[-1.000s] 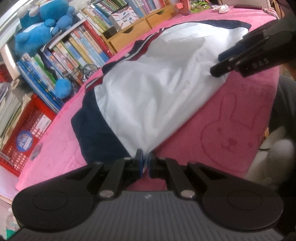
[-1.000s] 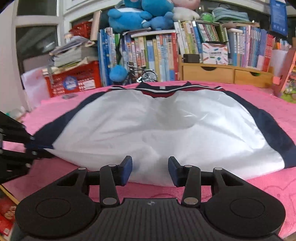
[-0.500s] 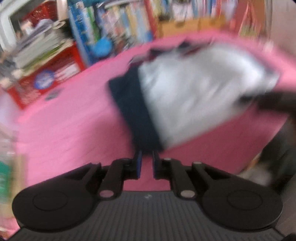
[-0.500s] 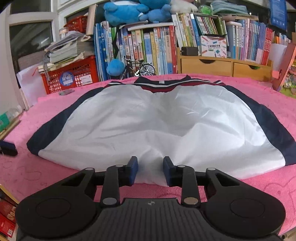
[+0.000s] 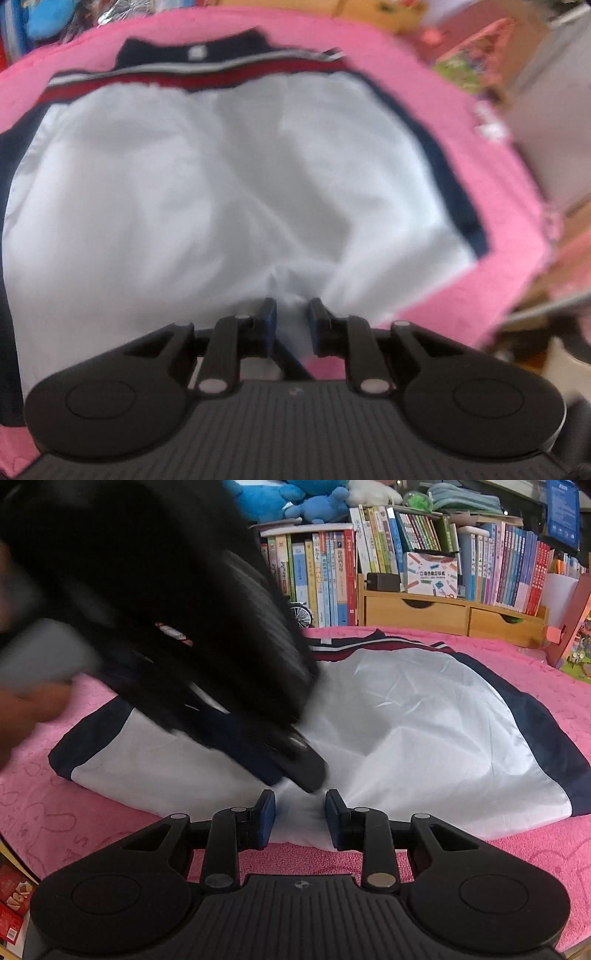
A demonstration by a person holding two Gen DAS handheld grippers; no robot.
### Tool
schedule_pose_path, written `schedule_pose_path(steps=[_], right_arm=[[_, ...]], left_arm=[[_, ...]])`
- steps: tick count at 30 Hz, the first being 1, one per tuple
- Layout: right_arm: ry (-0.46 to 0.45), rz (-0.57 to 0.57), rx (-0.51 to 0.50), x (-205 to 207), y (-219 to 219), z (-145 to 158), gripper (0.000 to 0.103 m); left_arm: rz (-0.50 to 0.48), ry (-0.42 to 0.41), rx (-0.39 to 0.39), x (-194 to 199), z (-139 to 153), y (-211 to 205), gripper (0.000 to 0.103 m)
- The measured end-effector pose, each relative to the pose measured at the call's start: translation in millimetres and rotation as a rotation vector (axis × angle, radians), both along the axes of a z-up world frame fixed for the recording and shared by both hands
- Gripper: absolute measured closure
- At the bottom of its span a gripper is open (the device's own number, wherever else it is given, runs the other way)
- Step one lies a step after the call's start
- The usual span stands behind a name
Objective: Fold clothes
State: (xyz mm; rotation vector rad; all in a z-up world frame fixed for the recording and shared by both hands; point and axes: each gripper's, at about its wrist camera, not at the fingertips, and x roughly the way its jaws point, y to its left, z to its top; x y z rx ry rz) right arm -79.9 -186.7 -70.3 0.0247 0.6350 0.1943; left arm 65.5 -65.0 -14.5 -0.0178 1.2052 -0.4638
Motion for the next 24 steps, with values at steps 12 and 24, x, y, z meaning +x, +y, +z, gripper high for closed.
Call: schedule_pose_path(steps=[12,24], right_arm=[[-0.008,0.010,0.014,-2,-3,-1,0.072],[-0.007,0.014,0.017,-6,-4,0,0.072]], left_arm=[[0.130,-0.084,0.060,44,-2,-11,0.087],[0.211,-0.269,0.173,102,-4,-32,0.083]])
